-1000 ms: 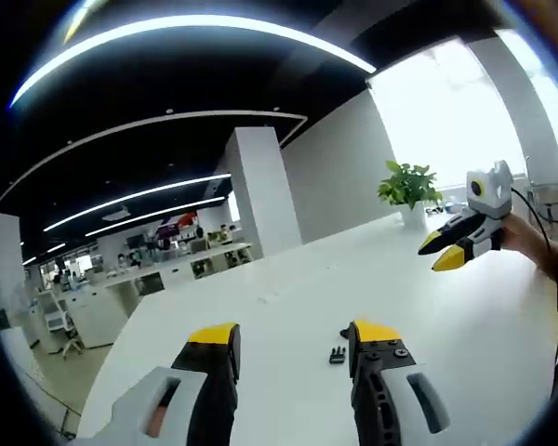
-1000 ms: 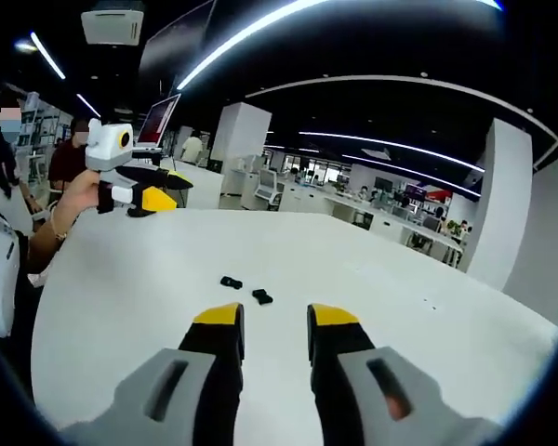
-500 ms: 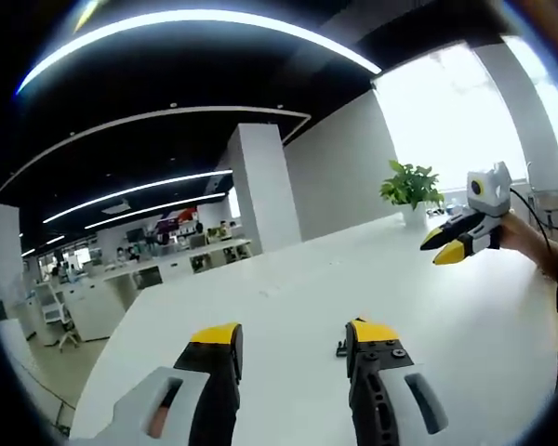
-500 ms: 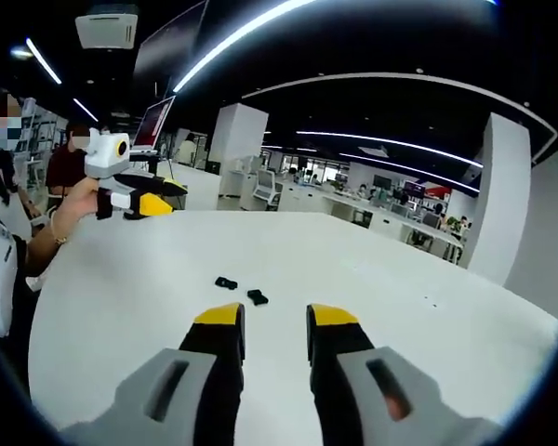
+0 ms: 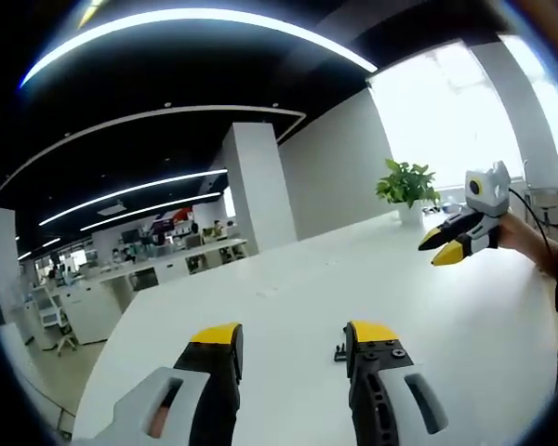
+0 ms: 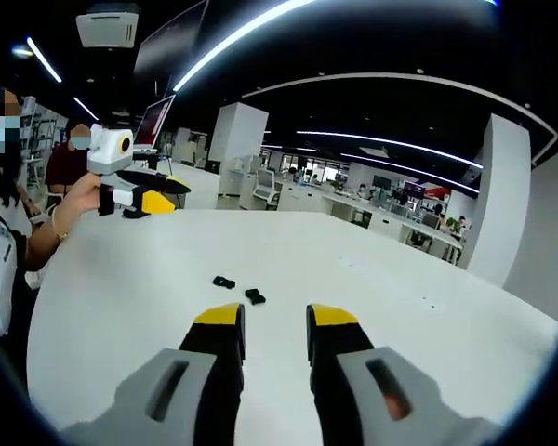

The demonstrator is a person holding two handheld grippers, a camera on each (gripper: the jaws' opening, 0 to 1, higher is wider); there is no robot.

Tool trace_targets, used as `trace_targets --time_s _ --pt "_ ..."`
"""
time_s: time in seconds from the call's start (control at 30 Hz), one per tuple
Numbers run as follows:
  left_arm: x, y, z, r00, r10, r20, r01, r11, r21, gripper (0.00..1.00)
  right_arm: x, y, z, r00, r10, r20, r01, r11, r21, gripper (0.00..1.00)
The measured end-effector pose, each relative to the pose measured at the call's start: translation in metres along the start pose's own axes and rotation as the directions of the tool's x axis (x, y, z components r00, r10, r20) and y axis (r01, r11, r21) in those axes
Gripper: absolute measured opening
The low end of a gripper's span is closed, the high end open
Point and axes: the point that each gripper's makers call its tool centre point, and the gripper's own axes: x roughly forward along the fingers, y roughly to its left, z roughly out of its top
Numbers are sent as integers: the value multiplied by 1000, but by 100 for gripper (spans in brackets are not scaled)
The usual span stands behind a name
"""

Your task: Snap the two parts of the plastic buckle together until the buckle closes and remains connected.

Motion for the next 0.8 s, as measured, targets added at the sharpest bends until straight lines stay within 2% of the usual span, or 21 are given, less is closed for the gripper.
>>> trace_targets --time_s 0.43,0.8 --pt "4 -7 5 1000 -22 -5 22 999 26 45 2 1 6 1000 9 2 -9 1000 -7 27" --pt "13 -8 11 999 -25 -20 26 999 41 44 11 5 13 999 43 10 -43 999 5 26"
